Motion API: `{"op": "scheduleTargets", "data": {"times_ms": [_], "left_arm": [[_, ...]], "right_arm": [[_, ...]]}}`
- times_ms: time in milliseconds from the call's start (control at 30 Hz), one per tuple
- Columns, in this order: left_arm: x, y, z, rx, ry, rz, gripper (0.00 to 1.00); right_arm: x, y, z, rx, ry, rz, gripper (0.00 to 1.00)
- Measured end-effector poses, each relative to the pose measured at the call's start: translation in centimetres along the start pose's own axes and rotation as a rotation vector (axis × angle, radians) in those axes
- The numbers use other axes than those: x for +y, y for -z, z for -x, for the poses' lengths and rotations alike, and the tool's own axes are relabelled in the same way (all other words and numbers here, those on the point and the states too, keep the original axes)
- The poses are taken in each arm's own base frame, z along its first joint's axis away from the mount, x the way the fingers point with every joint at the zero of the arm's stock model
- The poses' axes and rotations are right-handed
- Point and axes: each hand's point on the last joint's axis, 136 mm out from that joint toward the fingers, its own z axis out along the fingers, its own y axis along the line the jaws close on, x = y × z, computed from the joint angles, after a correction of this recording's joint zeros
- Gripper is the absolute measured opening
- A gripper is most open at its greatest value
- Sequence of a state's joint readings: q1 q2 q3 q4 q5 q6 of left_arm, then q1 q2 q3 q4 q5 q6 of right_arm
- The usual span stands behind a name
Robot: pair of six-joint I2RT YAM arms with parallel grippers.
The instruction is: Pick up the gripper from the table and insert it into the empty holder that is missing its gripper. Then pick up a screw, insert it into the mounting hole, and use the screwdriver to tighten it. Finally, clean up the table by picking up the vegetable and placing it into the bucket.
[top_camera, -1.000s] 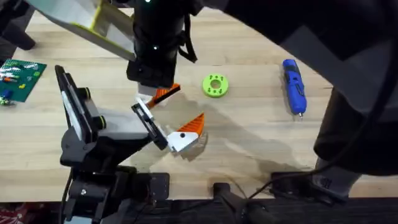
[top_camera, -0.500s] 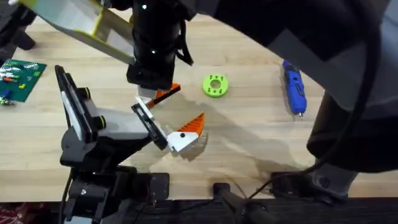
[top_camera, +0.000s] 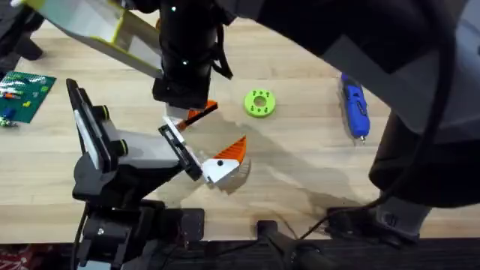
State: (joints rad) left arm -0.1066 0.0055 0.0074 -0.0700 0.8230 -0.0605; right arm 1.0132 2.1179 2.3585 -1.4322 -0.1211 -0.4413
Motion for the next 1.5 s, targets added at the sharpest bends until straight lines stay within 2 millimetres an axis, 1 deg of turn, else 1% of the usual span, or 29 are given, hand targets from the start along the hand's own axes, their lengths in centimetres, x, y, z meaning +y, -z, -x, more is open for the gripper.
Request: {"op": "scheduleTargets", "data": {"times_ms": [200,1433,1467,1500], "left_arm": [[0.03,-0.01,-0.05,0.002,0.012,0.001,0.985],[0.03,-0.01,-0.05,0.002,0.015,0.001,0.986],[0.03,-0.01,-0.05,0.002,0.015,0.001,0.986],[0.04,-0.01,-0.05,0.002,0.016,0.002,0.986]], "right_arm": [[-0.15,-1.00,-0.02,0.017,-0.003,0.009,0.006],[-0.14,-0.98,0.04,0.014,-0.003,0.010,0.005],[-0.14,-1.00,0.03,0.015,-0.005,0.010,0.019],[-0.14,-0.98,0.03,0.015,-0.012,0.010,0.089]]}}
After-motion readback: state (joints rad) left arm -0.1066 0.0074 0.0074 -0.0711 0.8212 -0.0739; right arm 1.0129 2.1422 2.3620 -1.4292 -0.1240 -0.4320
